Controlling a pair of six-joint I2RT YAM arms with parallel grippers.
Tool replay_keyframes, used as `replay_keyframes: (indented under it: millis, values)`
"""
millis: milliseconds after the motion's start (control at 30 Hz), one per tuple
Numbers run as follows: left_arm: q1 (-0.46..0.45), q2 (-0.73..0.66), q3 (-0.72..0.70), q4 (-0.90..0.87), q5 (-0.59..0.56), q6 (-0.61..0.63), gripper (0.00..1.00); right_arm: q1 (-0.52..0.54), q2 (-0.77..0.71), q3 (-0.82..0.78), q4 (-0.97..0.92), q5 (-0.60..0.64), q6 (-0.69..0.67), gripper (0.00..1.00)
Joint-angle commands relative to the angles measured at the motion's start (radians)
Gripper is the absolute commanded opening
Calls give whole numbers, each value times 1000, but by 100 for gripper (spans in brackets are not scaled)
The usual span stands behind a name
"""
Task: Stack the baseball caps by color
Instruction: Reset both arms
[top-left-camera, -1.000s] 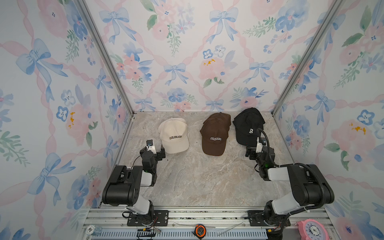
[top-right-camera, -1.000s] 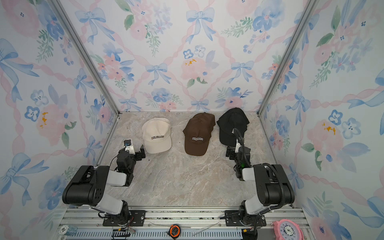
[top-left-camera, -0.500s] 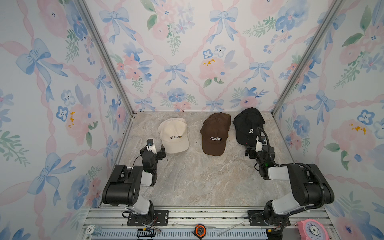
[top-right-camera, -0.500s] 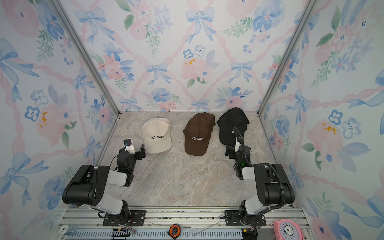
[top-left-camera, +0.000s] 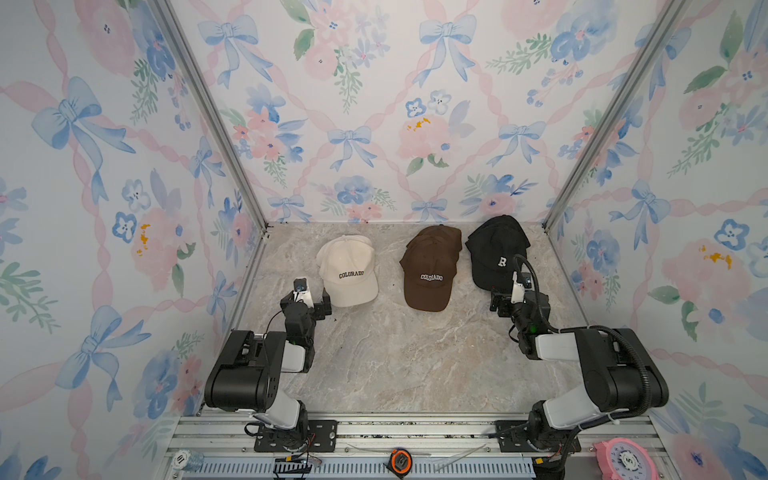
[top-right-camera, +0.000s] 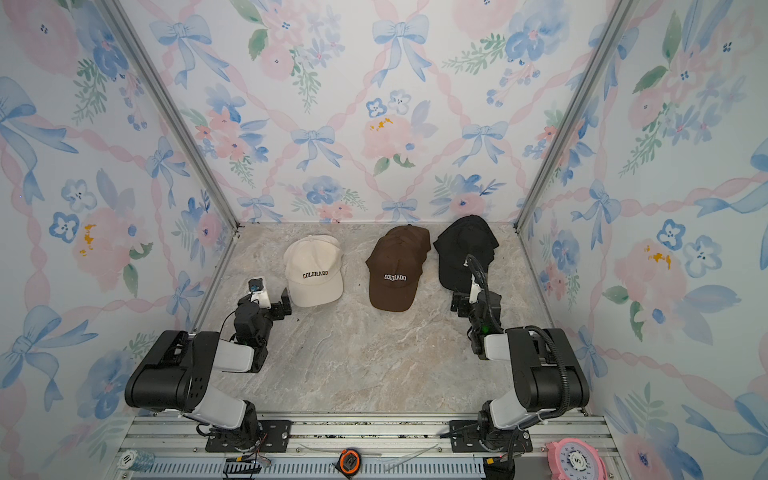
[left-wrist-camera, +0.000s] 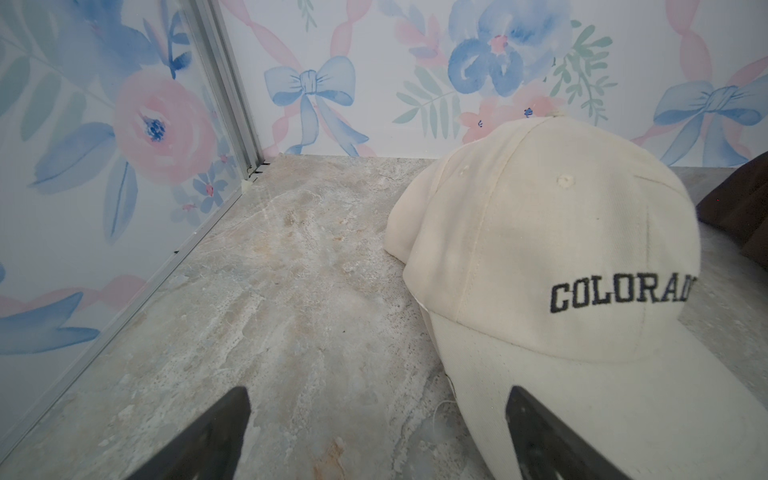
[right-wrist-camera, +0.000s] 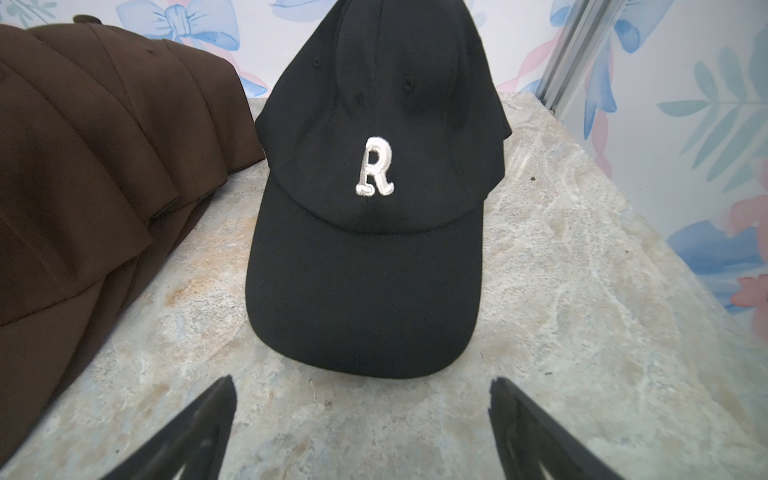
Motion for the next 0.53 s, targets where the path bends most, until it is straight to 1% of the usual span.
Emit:
replay_keyframes:
  millis: [0,500]
  values:
    - [-5,4,2,21,-11,15,98,0,-7,17,17,1,-12,96]
    - [-5,4,2,21,-13,15,98,0,-7,20,10,-1,-13,96]
